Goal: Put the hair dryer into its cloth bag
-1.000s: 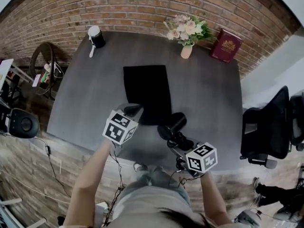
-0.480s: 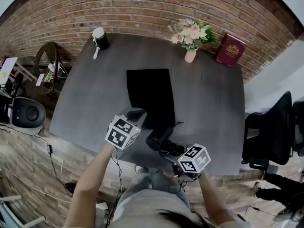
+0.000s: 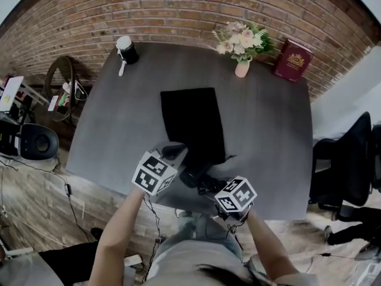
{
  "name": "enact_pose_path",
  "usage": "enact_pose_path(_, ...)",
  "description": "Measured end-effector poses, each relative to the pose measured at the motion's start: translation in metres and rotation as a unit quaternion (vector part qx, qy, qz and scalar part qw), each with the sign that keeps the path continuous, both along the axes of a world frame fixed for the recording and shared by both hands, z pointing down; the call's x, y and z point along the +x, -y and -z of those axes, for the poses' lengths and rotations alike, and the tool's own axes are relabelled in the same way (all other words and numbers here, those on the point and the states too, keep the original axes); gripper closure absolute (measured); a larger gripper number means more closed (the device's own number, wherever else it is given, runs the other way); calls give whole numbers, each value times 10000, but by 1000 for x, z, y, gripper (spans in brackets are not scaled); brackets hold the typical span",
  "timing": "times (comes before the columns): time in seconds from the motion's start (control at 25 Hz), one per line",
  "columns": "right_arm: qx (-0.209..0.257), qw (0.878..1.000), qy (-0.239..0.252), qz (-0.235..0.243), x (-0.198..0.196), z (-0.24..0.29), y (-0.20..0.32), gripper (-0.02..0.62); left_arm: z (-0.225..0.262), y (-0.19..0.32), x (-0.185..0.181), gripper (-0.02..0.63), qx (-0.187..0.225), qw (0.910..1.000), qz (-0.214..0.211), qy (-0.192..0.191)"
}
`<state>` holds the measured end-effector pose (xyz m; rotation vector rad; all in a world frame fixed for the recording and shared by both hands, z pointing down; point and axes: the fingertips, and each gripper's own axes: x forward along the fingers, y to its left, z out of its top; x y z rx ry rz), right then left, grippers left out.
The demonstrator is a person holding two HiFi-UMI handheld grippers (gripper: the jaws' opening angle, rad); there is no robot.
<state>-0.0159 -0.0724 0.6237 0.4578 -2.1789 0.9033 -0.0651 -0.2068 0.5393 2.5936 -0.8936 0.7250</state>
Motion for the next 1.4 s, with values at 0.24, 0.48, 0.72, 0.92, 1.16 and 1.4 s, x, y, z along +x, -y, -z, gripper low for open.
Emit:
enact_pose_path(0.24, -126, 9987, -287, -391, -1, -9, 22, 442, 1, -4, 0, 588, -44, 9999, -123, -43)
enact_pose_path(0.48, -157, 9954, -310, -889, -1, -8, 45, 442, 1, -10, 4, 588, -69, 9996, -265, -64)
enact_pose_path(0.72, 47, 9872, -810, -1374, 4, -17, 69, 442, 8, -18, 11, 588, -102, 9982, -492, -323)
enact_pose_path(0.92, 227, 9796, -912, -1779, 0, -16, 94, 442, 11, -18, 17, 588, -131, 9969, -567, -520)
enact_pose_path(1.16, 321, 9747, -902, -2018, -2, -17, 122, 440, 13, -20, 25, 589, -303, 9944, -591, -820)
enact_pose_path(1.4, 627, 9685, -868, -2250, -6, -17, 148, 440, 6, -17, 20, 589, -429, 9942, -442, -884)
